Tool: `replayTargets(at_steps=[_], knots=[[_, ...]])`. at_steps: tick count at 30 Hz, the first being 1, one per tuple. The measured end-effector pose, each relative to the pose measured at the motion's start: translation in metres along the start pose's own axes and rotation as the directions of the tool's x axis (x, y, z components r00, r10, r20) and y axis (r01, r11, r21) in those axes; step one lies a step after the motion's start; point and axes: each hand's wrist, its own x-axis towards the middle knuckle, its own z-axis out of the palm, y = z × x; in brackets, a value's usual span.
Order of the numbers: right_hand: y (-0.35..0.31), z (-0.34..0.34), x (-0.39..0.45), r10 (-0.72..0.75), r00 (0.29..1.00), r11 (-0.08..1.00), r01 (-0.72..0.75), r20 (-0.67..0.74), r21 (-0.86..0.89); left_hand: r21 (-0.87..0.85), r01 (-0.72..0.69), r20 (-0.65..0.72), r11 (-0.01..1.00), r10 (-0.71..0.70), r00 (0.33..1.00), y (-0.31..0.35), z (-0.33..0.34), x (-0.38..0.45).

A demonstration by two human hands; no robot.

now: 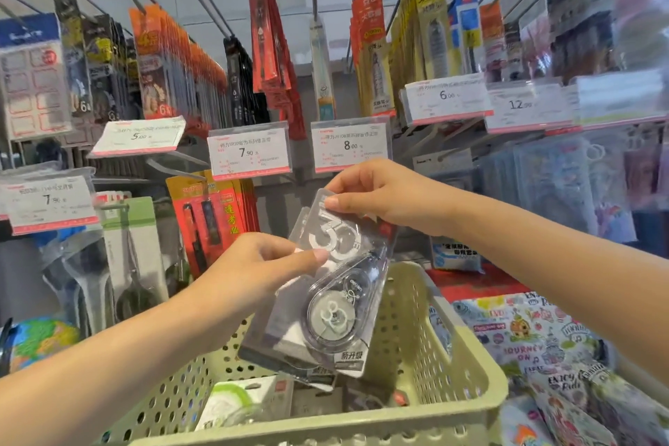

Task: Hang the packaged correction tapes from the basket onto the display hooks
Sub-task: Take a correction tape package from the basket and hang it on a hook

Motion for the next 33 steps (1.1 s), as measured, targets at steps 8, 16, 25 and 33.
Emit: replayTargets(at_steps=[8, 16, 25, 33], knots=[[0.008, 0.005, -0.008, -0.064, 0.960, 0.986, 0.019, -0.274, -0.165, -0.214, 0.082, 0.059, 0.973, -0.071, 0.996, 0.003, 0.009, 0.000], [0.022, 0.009, -0.057, 0.015, 0.757, 1.000, -0.003, -0.653, 0.020, -0.311, 0.066, 0.008, 0.948, -0.066, 0.998, 0.010, 0.019, 0.003], [0.023, 0.011, -0.084, 0.343, 0.858, 0.908, -0.198, -0.383, 0.370, -0.404, 0.045, -0.035, 0.914, -0.065, 0.997, 0.022, 0.035, 0.008], [0.030, 0.005, -0.094, 0.390, 0.878, 0.830, -0.204, -0.277, 0.520, -0.451, 0.039, -0.068, 0.892, -0.078, 0.995, 0.020, 0.049, 0.016]])
